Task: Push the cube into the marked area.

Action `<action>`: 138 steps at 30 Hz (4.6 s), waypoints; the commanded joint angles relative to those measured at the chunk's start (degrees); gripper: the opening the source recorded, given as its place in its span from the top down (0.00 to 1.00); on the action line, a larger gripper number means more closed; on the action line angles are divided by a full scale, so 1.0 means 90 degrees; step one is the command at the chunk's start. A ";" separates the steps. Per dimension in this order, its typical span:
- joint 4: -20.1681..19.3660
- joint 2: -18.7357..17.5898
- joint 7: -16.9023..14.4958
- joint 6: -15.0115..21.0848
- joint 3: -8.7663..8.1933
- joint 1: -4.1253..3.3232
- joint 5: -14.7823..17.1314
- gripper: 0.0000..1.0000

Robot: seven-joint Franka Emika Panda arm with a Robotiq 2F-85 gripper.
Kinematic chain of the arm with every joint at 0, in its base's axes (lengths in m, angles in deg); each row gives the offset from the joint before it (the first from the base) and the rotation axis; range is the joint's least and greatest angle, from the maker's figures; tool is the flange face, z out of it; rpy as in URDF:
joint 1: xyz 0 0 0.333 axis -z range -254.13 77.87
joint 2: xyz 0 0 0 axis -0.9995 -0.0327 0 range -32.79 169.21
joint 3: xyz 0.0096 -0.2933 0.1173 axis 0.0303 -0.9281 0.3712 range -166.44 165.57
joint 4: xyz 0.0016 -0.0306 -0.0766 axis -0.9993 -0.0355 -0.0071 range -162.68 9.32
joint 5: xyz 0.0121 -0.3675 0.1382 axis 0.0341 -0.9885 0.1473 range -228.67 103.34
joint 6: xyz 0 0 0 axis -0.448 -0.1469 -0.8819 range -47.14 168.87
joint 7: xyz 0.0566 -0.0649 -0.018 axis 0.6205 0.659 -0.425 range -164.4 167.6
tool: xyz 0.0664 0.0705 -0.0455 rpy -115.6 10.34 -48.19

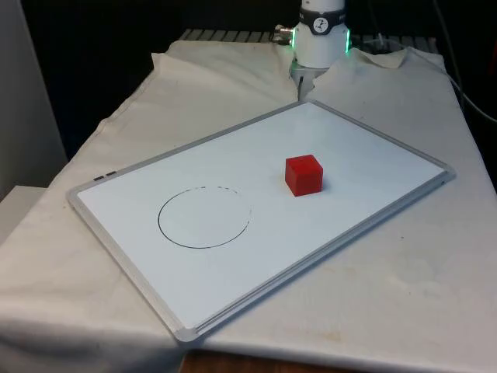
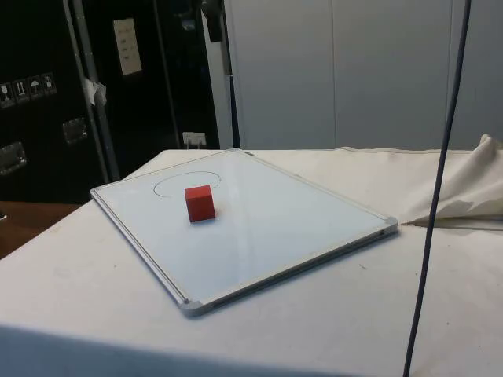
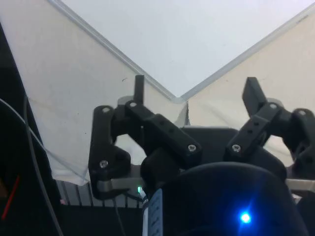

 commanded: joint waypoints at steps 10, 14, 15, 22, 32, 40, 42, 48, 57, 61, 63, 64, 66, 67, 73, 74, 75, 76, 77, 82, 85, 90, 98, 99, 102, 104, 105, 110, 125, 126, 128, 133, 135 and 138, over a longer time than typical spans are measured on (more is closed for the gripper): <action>0.0000 0.0000 0.0000 0.0000 0.0000 0.0000 0.0000 0.51; 0.0000 0.0000 0.0000 0.0000 0.0000 0.0000 0.0000 0.74; 0.0000 0.0000 0.0000 0.0000 0.0000 0.0000 0.0000 0.79; -0.0051 -0.0083 0.0108 0.0115 0.0127 0.0000 0.0019 1.00; -0.0261 -0.0306 0.0146 0.0503 0.0216 0.0000 0.0038 1.00; -0.0586 -0.0490 0.0261 0.1063 0.0337 -0.0013 0.0083 1.00; -0.0560 -0.0490 0.0236 0.0987 0.0337 0.0000 0.0051 1.00; -0.0796 -0.0719 0.0337 0.1496 0.0484 -0.0013 0.0121 1.00; -0.0904 -0.0999 0.0401 0.1942 0.0630 -0.0006 0.0210 1.00; -0.0917 -0.1127 0.0407 0.2133 0.0681 0.0000 0.0261 1.00; -0.0917 -0.1190 0.0407 0.2228 0.0694 0.0000 0.0299 1.00; -0.0923 -0.1222 0.0401 0.2279 0.0700 0.0000 0.0318 1.00; -0.0929 -0.1299 0.0401 0.2387 0.0719 0.0006 0.0357 1.00; -0.0936 -0.1362 0.0395 0.2483 0.0732 0.0006 0.0388 1.00; -0.0929 -0.1566 0.0382 0.2731 0.0764 0.0013 0.0477 1.00; -0.0936 -0.1655 0.0388 0.2827 0.0777 0.0013 0.0497 1.00; -0.0936 -0.1693 0.0388 0.2865 0.0783 0.0013 0.0509 1.00; -0.0942 -0.1738 0.0376 0.2916 0.0789 0.0013 0.0522 1.00; -0.0949 -0.1783 0.0369 0.2960 0.0789 0.0019 0.0528 1.00; -0.0980 -0.1942 0.0344 0.3113 0.0796 0.0025 0.0567 1.00; -0.0999 -0.2094 0.0280 0.3253 0.0815 0.0057 0.0630 1.00; -0.1025 -0.2292 0.0146 0.3463 0.0815 0.0089 0.0764 1.00; -0.0879 -0.2648 -0.0146 0.3743 0.0789 0.0191 0.0847 1.00; -0.0847 -0.2693 -0.0172 0.3756 0.0783 0.0204 0.0840 1.00; -0.0745 -0.2807 -0.0242 0.3756 0.0764 0.0236 0.0815 1.00; -0.0713 -0.2846 -0.0223 0.3750 0.0726 0.0210 0.0764 1.00; -0.0745 -0.2858 -0.0331 0.3782 0.0726 0.0242 0.0777 1.00; -0.0726 -0.2916 -0.0516 0.3762 0.0630 0.0255 0.0732 1.00; -0.0713 -0.2992 -0.0929 0.3724 0.0388 0.0267 0.0522 1.00; -0.0713 -0.2992 -0.0961 0.3724 0.0382 0.0274 0.0509 1.00; -0.0694 -0.2998 -0.1025 0.3724 0.0363 0.0280 0.0490 1.00; -0.0484 -0.3132 -0.1222 0.3699 0.0331 0.0318 0.0535 1.00; -0.0357 -0.3215 -0.1254 0.3680 0.0337 0.0337 0.0547 1.00; -0.0064 -0.3393 -0.1286 0.3635 0.0344 0.0382 0.0573 1.00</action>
